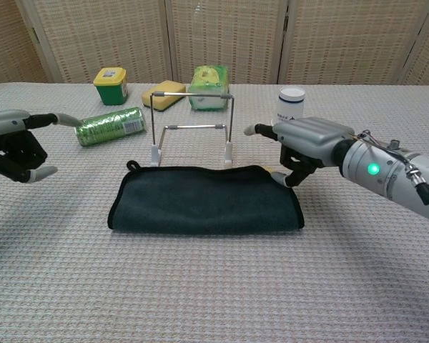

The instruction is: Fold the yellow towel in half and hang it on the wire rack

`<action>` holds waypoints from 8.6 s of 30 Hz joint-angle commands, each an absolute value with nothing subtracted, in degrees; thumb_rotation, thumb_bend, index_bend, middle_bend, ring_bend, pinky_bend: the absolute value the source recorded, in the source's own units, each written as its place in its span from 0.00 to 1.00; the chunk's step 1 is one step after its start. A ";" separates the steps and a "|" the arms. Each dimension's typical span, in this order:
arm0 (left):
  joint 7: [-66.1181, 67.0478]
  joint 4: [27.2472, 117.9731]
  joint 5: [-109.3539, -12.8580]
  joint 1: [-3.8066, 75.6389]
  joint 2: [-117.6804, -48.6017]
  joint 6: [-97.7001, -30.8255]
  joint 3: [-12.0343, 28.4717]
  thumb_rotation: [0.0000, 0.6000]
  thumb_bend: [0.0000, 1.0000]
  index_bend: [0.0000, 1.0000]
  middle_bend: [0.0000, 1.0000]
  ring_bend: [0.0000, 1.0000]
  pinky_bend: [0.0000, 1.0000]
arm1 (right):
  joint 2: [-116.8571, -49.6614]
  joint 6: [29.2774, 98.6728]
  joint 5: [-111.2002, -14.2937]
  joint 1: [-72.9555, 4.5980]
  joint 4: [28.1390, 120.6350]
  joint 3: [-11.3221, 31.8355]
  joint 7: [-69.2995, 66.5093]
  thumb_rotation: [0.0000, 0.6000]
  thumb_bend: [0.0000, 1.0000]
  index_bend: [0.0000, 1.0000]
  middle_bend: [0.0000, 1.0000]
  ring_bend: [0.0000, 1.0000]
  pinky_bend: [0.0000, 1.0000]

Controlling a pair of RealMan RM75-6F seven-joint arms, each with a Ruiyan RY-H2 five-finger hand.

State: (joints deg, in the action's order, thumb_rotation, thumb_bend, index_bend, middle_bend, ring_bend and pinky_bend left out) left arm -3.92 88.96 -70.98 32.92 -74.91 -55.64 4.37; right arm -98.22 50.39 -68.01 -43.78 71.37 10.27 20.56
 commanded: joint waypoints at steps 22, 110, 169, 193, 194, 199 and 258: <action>-3.42 91.06 -71.11 31.78 -73.93 -56.15 5.28 1.00 0.47 0.03 0.86 0.83 0.93 | -91.55 59.38 -81.43 -39.52 72.97 5.05 7.51 1.00 0.35 0.40 0.95 1.00 0.98; -5.06 93.41 -69.58 30.03 -70.13 -53.23 5.20 1.00 0.47 0.04 0.86 0.83 0.93 | -108.71 72.72 -100.73 -40.97 36.68 -3.91 -1.31 1.00 0.53 0.47 0.96 1.00 0.98; -6.70 94.79 -73.68 27.41 -66.96 -55.92 3.78 1.00 0.47 0.04 0.85 0.83 0.93 | -94.22 60.94 -77.07 -63.32 69.13 23.45 43.27 1.00 0.60 0.59 0.96 1.00 0.98; -5.38 95.52 -71.49 25.68 -65.18 -55.74 2.70 1.00 0.47 0.04 0.84 0.82 0.93 | -110.11 51.21 -76.41 -76.59 34.99 20.84 33.30 1.00 0.60 0.59 0.96 1.00 0.98; -5.32 95.51 -71.44 25.60 -65.13 -55.76 2.66 1.00 0.47 0.04 0.84 0.82 0.93 | -110.89 50.84 -76.07 -77.24 33.21 21.11 32.62 1.00 0.60 0.59 0.96 1.00 0.98; -5.42 95.18 -70.94 25.33 -65.07 -55.53 2.59 1.00 0.47 0.04 0.84 0.82 0.93 | -113.58 49.32 -75.47 -79.51 26.80 21.27 29.90 1.00 0.60 0.59 0.96 1.00 0.98; 5.57 95.37 -78.70 15.81 -69.47 -80.90 4.38 1.00 0.37 0.10 0.34 0.29 0.34 | -66.65 80.60 -79.50 -25.12 95.33 -2.25 11.38 1.00 0.49 0.11 0.33 0.22 0.31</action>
State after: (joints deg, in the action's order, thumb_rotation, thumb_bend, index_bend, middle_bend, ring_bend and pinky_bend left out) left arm 5.25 94.98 -77.75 17.10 -68.84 -78.94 4.51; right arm -68.74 78.86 -77.87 -27.66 94.10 -0.03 13.17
